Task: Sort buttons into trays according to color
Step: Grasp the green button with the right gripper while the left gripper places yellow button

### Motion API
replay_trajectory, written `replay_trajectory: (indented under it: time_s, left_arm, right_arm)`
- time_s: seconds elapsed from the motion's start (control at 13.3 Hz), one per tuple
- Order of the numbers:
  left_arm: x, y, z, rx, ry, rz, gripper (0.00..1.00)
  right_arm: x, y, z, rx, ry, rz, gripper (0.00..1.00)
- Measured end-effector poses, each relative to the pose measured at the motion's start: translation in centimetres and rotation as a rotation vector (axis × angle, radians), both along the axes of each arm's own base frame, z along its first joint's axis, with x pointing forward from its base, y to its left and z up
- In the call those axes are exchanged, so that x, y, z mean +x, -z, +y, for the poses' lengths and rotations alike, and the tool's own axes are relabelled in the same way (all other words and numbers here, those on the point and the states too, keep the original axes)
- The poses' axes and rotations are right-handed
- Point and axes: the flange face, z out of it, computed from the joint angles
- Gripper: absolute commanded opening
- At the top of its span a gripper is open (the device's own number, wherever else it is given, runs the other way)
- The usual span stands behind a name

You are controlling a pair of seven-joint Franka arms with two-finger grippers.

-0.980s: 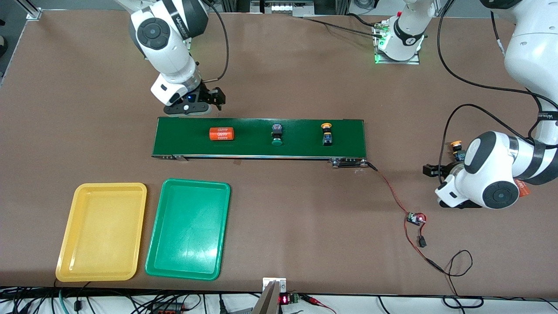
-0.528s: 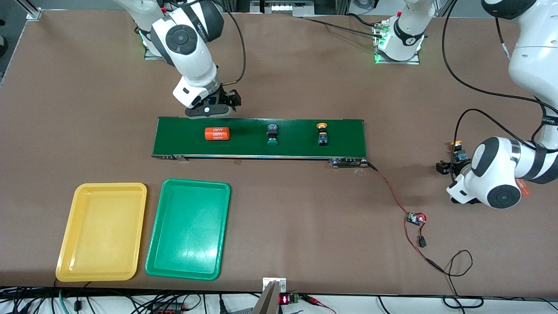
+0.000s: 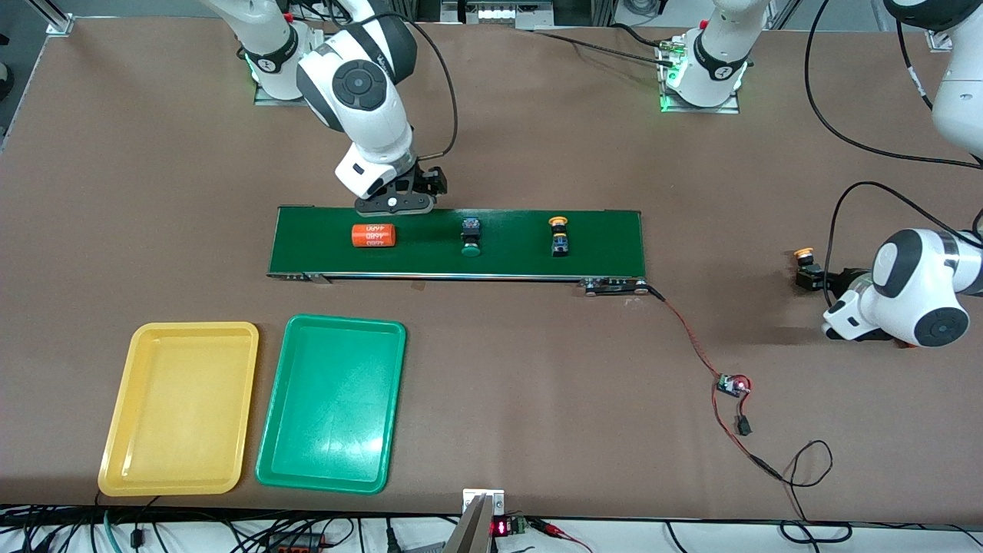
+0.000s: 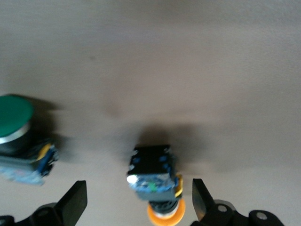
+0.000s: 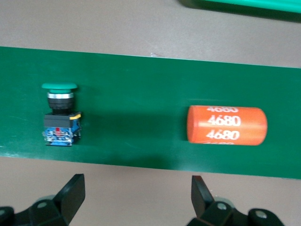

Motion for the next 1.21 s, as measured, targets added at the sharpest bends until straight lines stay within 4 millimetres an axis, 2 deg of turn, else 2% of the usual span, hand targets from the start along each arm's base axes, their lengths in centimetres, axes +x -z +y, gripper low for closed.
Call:
replay_trajectory:
  time_s: [0.15,0.3,0.38,0.53,0.75,0.98,1.21]
  left_arm:
    - [-0.6,0.9,-0.3,-0.022,0.002,-0.014,0.56]
    - [-0.9,0.9,-0.4,-0.036,-0.001,-0.016,0.25]
    - [-0.8,0.8,-0.4,-0.038,-0.002,-0.02,0.19]
    - [-0.5,0.3,-0.6,-0.042,0.002,-0.033,0.18]
    - [0.7,-1.4,-2.9,-0.068,0.032,-0.071,0.18]
    - [2.5,-5.0,-5.4,-0.081,0.065,-0.117,0.17]
    - [4.1,-9.4,-6.5,-0.088,0.069,-0.136,0.17]
  right_arm:
    - [0.4,0.5,0.6,-0.005,0.021,-0.002,1.0]
    - [0.3,1.2,1.7,-0.015,0.04,-0.005,1.0]
    - [0.3,1.6,2.1,-0.016,0.051,-0.001,1.0]
    - [0.5,2.4,2.4,-0.019,0.061,0.01,1.0]
    - [0.7,3.0,2.6,-0.016,0.072,0.018,1.0]
    - [1.1,3.5,3.4,-0.015,0.094,0.02,1.0]
    - [1.0,4.7,4.1,-0.024,0.083,0.021,1.0]
